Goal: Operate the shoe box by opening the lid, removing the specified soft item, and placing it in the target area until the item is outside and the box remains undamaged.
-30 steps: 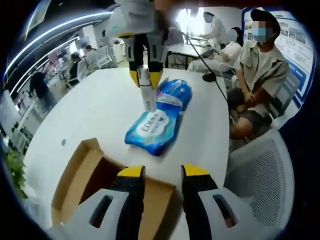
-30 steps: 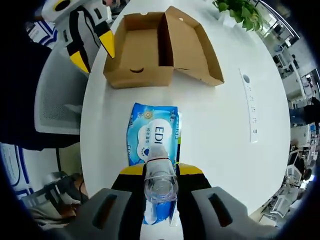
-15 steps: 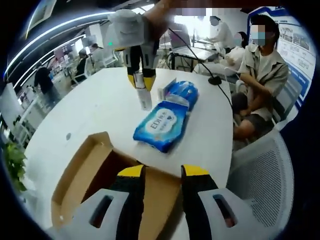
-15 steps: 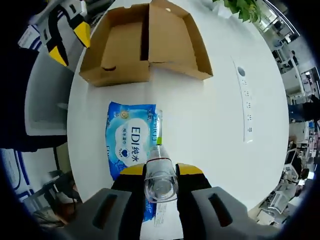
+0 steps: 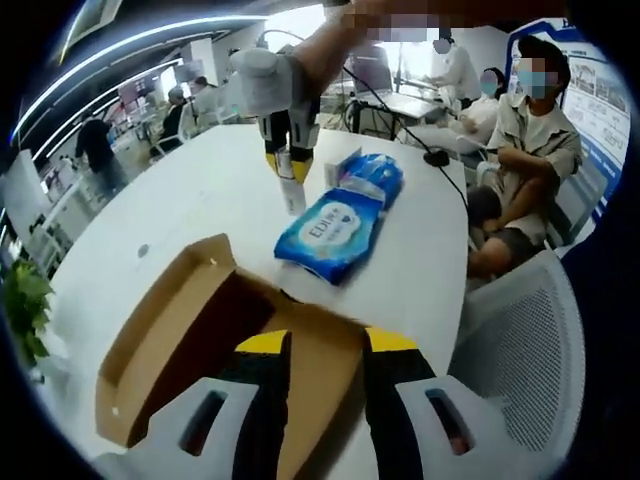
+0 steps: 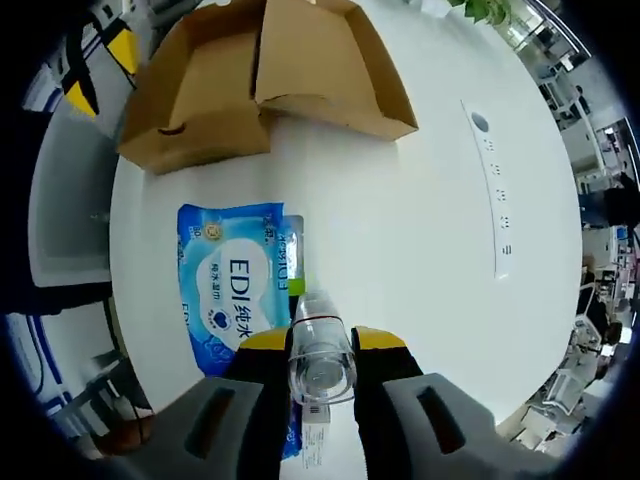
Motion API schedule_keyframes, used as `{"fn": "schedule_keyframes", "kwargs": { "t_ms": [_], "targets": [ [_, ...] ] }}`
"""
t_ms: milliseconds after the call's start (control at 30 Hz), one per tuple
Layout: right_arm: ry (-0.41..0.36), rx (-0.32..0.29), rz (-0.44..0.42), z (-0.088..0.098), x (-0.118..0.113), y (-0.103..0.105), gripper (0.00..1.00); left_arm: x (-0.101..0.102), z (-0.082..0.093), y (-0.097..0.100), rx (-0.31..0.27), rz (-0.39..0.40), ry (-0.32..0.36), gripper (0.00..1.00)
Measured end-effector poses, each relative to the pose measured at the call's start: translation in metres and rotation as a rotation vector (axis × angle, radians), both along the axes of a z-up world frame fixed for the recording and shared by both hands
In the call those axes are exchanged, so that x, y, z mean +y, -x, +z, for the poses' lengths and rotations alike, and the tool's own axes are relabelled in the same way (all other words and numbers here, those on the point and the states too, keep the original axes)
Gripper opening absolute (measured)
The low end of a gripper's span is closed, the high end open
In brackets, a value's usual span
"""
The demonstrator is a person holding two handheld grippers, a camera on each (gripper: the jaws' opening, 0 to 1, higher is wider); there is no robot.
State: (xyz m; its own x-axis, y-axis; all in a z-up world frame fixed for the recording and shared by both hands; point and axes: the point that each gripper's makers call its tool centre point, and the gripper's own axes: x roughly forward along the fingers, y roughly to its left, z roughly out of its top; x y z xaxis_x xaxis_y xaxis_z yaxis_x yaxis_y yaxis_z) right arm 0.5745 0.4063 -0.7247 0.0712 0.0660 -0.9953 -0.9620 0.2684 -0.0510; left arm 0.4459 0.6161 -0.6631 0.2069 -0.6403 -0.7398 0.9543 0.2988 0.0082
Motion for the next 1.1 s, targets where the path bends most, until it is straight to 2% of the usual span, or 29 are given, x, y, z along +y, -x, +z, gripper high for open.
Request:
{"fn": "schedule_keyframes", "kwargs": {
  "t_ms": [167,533,867,967,1100],
  "targets": [
    [-0.003,0.004,-0.016,-0.009,-0.002,0.0,0.2,0.006,-0.002,0.001,0.005,0.01,-0.006,0.27],
    [-0.012,-0.006,-0.024,-0.015,-0.005,-0.002,0.2,0.009,-0.008,0.003,0.019,0.013,-0.009,0.26],
    [-0.016,0.02,-0.031,-0.012,-0.003,0.001,0.22,0.008,-0.007,0.001,0.023,0.017,-0.005,0.26],
    [-0.015,0.013,-0.032,-0.011,-0.003,0.0,0.25,0.007,-0.007,0.001,0.021,0.014,-0.006,0.26],
    [-0.024,0.011,-0.041,-0.01,-0.003,-0.001,0.25,0.007,-0.008,0.001,0.028,0.017,-0.003,0.26]
  ]
}}
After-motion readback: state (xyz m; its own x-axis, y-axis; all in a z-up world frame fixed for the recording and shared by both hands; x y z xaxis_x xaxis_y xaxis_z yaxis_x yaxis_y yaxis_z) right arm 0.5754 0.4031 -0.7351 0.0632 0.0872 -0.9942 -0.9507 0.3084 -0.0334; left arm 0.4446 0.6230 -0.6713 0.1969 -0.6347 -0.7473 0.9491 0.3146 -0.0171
